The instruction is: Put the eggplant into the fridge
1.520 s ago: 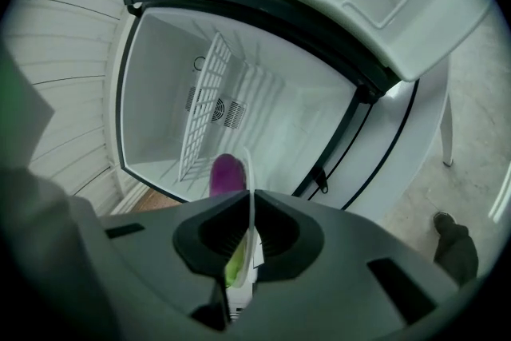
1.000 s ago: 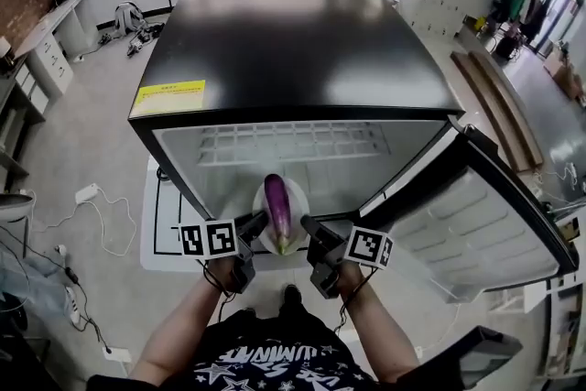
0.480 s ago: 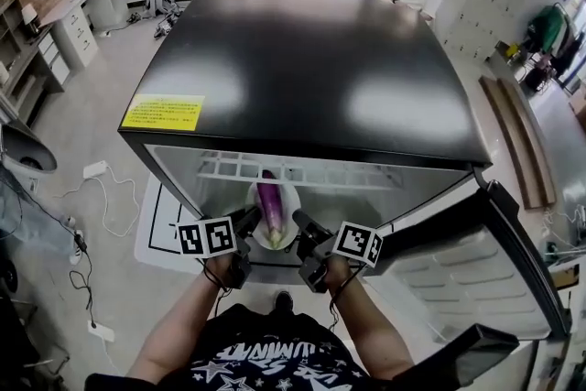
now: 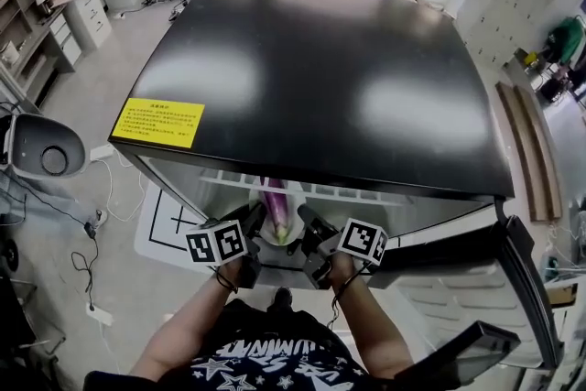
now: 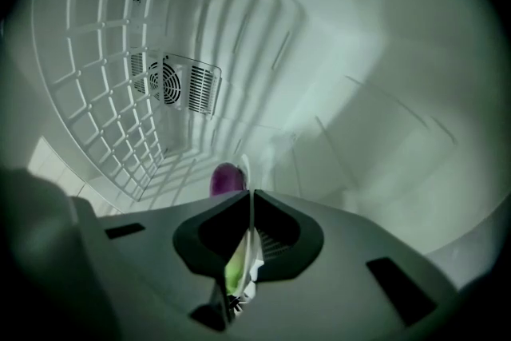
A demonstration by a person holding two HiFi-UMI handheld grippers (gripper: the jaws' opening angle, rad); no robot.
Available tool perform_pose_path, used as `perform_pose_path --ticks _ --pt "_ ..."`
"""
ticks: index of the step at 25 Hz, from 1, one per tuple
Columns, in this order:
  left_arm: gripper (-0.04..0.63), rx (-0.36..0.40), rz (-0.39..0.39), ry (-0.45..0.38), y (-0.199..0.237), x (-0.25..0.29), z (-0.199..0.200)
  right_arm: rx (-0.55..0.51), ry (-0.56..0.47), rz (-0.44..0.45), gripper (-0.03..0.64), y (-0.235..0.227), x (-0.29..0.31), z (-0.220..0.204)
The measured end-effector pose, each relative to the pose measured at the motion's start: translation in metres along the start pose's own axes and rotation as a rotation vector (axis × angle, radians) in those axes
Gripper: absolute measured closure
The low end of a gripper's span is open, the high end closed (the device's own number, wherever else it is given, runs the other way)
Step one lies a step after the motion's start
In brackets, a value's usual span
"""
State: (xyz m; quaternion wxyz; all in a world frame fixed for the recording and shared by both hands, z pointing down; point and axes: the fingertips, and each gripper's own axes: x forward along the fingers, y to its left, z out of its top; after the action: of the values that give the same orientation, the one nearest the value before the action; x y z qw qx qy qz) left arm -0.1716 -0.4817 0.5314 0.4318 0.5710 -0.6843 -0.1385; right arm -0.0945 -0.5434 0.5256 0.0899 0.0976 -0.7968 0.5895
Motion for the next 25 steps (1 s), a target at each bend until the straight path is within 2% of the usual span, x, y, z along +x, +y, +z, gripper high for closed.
perform_pose_path --ticks 7,11,15,20,25 --pt "0.528 0.069 0.056 -0.044 0.003 0.004 0.007 -0.013 -0.008 0.004 0.592 -0.001 0.01 0.008" --pt "0.525 0.071 0.076 -0.063 0.01 0.001 0.009 -0.011 0.002 0.012 0.592 0.0 0.018 0.006" --pt "0.515 0.073 0.099 -0.048 0.016 0.002 0.009 -0.005 0.014 0.013 0.592 -0.001 0.021 0.005" --pt "0.5 0.158 0.133 -0.049 0.017 0.003 0.01 -0.004 0.019 0.005 0.592 -0.002 0.02 0.008" --pt "0.479 0.235 0.166 -0.091 0.015 0.003 0.014 0.002 0.007 0.015 0.592 -0.002 0.021 0.01"
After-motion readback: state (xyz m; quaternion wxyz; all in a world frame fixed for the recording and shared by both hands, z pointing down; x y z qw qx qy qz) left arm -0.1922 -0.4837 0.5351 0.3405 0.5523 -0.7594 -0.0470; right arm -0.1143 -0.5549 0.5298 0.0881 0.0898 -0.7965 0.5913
